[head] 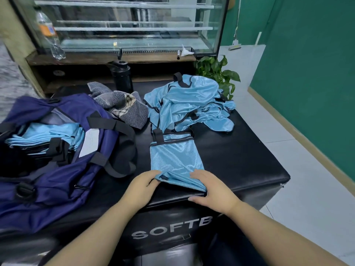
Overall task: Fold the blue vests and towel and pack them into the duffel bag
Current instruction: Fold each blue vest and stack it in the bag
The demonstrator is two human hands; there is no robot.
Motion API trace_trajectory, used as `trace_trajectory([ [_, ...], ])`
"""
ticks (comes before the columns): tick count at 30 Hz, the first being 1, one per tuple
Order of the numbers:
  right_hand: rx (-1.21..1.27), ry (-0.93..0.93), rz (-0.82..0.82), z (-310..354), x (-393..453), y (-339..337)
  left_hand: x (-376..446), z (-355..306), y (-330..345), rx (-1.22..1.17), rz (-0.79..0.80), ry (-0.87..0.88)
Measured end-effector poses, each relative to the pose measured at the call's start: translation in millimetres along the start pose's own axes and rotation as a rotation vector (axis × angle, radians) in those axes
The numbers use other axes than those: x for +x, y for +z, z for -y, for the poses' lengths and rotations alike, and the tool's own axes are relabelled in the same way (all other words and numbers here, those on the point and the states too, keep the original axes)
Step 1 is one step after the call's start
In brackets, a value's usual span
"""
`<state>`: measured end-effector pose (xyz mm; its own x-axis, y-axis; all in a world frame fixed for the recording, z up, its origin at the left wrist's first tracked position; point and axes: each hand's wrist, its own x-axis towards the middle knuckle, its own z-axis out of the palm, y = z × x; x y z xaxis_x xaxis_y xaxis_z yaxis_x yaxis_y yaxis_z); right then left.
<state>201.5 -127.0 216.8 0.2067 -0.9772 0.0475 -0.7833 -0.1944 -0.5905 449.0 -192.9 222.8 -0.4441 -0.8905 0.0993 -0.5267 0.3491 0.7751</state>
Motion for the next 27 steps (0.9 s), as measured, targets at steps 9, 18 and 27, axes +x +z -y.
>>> trace_trajectory([
  [9,0.489,0.248,-0.235,33.8,3.2,-8.0,-21.1,-9.0,-8.3,-0.267,-0.135,-0.29],
  [18,0.185,0.424,-0.09,63.5,39.4,-7.7,-20.4,-8.6,-16.9,-0.185,-0.24,-0.486],
  [27,0.054,0.571,-0.039,66.0,43.8,1.9,-27.0,-9.0,-22.7,-0.073,-0.197,-0.573],
])
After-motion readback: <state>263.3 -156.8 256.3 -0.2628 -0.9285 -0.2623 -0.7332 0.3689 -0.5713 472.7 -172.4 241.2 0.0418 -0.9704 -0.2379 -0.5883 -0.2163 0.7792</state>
